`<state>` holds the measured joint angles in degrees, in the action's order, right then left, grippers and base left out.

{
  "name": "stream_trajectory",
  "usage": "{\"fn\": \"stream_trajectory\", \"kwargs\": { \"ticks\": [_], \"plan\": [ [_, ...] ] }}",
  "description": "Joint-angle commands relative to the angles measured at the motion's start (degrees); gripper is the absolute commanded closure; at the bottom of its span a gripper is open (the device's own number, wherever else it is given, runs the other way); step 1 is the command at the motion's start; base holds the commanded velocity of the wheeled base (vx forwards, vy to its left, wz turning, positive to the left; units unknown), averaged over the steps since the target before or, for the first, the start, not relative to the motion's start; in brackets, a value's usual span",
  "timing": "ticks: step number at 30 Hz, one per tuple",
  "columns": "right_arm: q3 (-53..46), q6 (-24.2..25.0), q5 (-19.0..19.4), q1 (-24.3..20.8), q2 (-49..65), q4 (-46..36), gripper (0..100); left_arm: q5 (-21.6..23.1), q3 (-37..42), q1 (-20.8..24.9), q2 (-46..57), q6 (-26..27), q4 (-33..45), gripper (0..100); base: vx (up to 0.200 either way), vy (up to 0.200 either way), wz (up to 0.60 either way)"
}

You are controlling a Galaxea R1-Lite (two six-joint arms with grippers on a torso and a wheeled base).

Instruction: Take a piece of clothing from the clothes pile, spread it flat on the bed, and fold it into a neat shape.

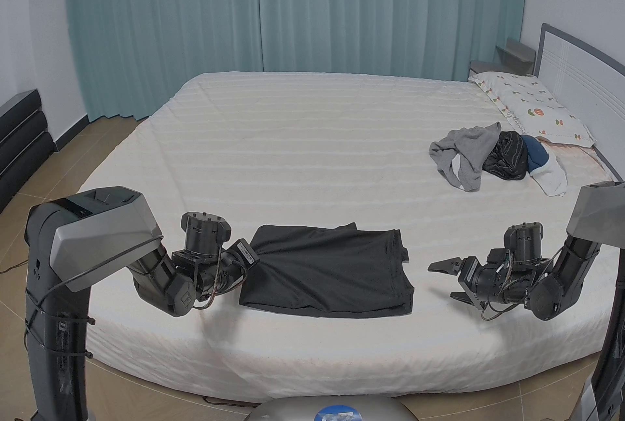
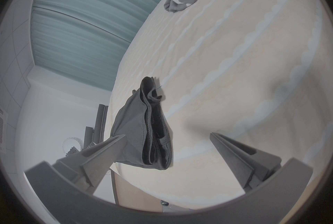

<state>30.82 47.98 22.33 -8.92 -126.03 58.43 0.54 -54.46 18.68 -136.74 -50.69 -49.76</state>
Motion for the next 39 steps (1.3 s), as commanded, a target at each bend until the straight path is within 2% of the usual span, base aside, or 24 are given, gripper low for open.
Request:
{"fn": "stream_trajectory", "kwargs": {
  "ticks": [1,28,39],
  "plan": [
    [-0.06,0.01,-0.01,-0.04,-0.10,0.02,0,-0.01,0.23,-0.31,0.51,-0.20,0.02,100,0.000,0.200,0.00],
    [-0.06,0.09,-0.01,-0.04,-0.01,0.02,0,-0.27,3.83,-0.22,2.97,-0.20,0.72,100,0.000,0.200,0.00],
    [-0.06,0.01,-0.01,-0.13,-0.10,0.02,0,-0.36,6.12,1.80,2.88,-0.11,0.63,100,0.000,0.000,0.00]
  ]
}}
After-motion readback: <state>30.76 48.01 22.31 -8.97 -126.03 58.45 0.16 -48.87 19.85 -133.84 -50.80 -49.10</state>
